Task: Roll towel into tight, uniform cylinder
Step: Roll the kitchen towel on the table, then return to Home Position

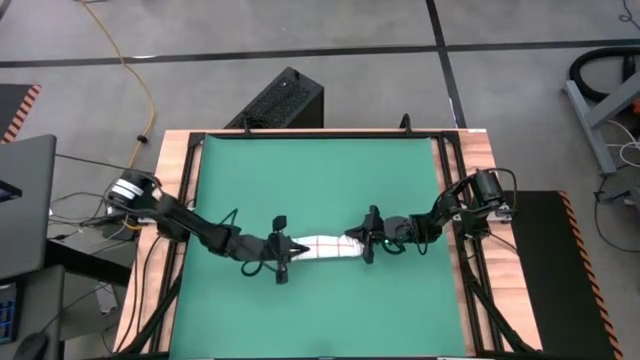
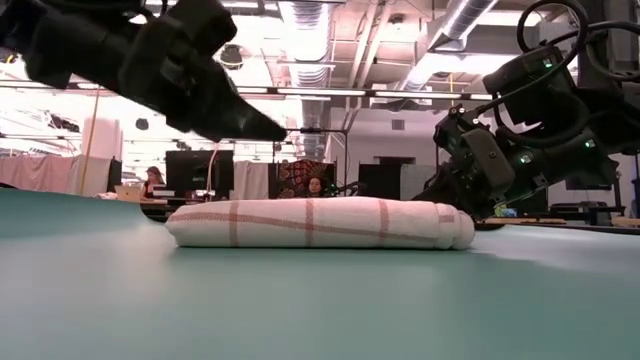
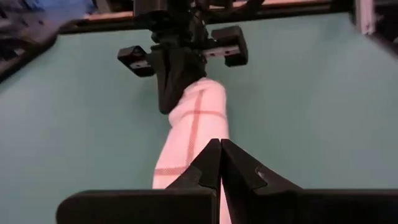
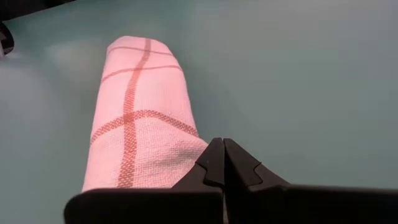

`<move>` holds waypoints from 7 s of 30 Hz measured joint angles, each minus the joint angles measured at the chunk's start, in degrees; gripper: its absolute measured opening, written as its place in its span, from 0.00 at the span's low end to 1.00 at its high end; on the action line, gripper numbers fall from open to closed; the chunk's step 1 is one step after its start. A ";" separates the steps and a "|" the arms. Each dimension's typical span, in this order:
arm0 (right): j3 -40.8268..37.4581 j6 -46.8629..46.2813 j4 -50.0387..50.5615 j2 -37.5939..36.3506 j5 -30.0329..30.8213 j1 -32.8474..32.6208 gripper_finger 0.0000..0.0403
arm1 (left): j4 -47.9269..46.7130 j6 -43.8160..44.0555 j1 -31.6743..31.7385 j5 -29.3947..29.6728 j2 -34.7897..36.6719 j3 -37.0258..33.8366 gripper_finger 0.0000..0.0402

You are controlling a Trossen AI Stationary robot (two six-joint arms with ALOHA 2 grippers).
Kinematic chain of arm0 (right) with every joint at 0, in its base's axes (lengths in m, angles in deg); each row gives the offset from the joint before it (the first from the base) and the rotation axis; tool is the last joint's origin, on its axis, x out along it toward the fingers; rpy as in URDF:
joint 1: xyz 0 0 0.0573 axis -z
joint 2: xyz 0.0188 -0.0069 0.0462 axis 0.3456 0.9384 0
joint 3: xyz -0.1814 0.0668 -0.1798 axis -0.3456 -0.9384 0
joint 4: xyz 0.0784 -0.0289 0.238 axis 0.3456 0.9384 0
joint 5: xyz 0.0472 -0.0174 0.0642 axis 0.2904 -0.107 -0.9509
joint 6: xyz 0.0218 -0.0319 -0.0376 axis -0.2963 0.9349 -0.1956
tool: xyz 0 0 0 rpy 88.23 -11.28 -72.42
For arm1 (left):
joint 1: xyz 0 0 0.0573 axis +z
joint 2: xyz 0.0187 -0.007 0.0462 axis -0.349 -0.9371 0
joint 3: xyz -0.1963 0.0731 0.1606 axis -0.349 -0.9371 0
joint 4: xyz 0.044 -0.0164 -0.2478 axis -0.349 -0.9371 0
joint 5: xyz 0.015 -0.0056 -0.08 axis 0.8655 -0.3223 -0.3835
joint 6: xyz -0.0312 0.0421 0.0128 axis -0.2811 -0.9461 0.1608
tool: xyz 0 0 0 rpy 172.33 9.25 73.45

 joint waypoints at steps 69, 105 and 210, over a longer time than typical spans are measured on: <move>7.50 7.41 4.56 -2.08 1.47 -2.43 0.09 | 0.57 -2.29 -2.48 3.51 5.12 -0.06 0.00; 4.93 19.03 63.97 -78.77 21.91 -16.77 0.10 | -28.97 -6.53 -10.01 1.58 70.36 -18.89 0.00; -18.18 18.45 61.30 -104.48 37.66 -27.61 0.10 | -45.72 -1.23 -9.96 3.37 89.73 -27.55 0.00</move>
